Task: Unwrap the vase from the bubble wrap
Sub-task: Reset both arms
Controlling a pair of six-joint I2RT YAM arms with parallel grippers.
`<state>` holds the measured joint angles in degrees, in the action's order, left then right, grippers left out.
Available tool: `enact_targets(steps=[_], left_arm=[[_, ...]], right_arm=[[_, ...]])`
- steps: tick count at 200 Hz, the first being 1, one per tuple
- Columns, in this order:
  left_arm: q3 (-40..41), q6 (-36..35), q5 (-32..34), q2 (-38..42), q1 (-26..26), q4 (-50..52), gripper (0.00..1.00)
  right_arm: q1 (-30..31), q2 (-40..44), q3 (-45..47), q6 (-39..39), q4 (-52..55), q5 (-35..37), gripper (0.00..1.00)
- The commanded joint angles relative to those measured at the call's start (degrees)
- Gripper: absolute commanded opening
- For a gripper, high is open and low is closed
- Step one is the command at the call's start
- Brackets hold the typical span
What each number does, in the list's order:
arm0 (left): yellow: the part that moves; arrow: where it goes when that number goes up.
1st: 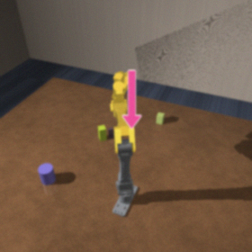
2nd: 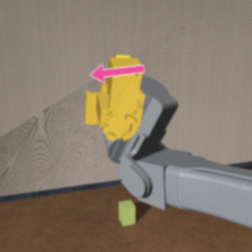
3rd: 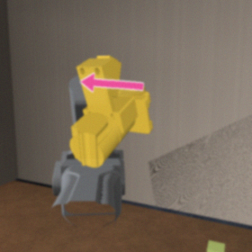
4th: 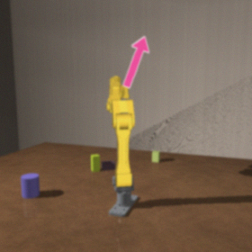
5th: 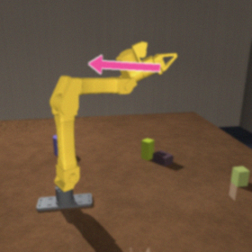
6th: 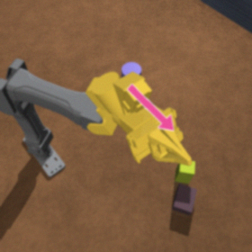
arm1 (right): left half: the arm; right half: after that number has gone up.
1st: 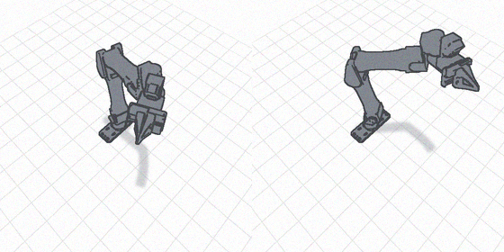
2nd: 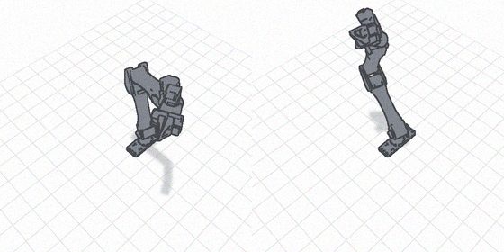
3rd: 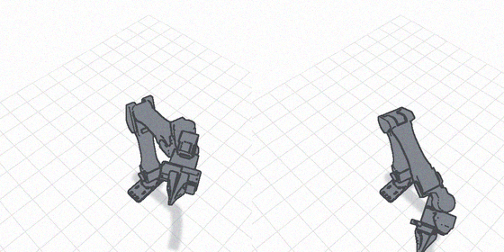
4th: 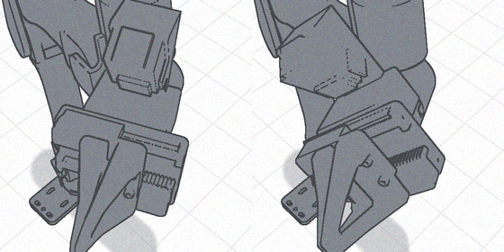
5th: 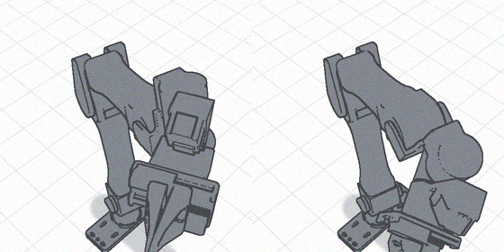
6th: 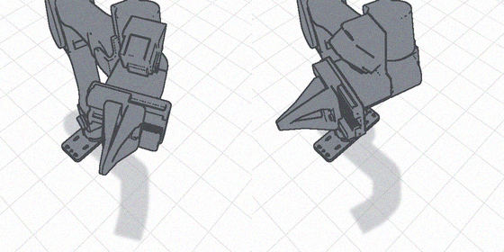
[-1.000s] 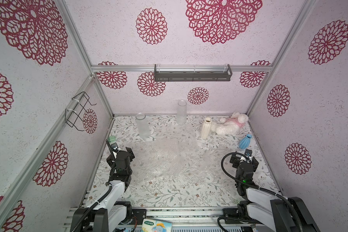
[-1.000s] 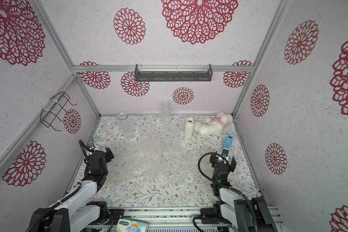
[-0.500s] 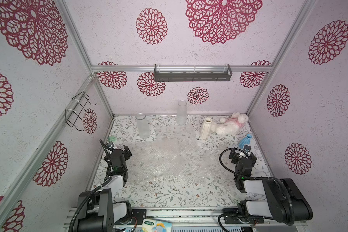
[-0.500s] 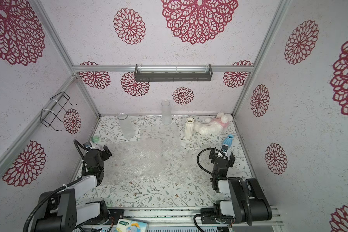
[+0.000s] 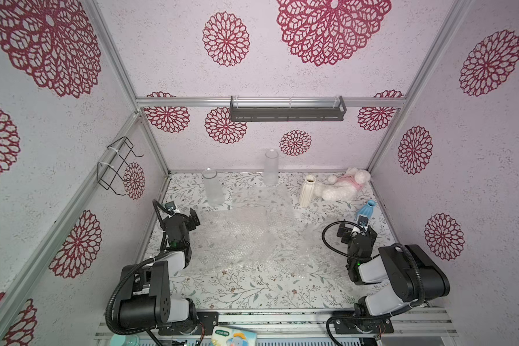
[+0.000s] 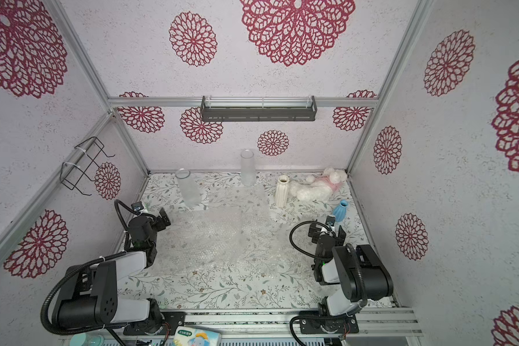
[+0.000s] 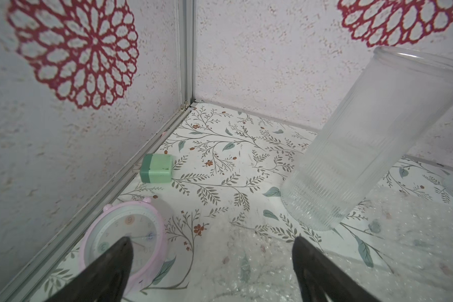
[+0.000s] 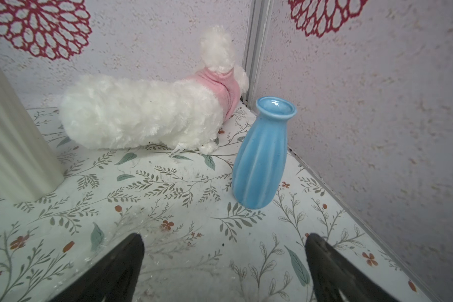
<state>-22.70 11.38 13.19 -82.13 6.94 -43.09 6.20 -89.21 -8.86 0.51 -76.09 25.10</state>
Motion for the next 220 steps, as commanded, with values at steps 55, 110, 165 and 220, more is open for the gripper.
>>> enact_targets(steps=[55, 110, 165, 220], left_arm=[[-2.57, -2.3, 1.02, -6.02, -0.48, -2.9, 0.97], [-2.05, -2.7, 1.22, -5.96, -0.44, -4.15, 0.97], [-2.01, -2.62, 1.22, -5.95, -0.44, -4.16, 0.97], [-2.12, -2.65, 1.22, -5.99, -0.43, -4.17, 0.97]], right_arm=[[-3.3, 1.12, -5.67, 1.51, 7.05, -6.03, 0.99], [-3.26, 1.23, -5.46, 1.46, 6.74, -5.93, 0.99], [-3.22, 1.23, -5.48, 1.43, 6.7, -5.99, 0.99], [-3.21, 0.97, -5.76, 1.47, 7.15, -5.94, 0.99]])
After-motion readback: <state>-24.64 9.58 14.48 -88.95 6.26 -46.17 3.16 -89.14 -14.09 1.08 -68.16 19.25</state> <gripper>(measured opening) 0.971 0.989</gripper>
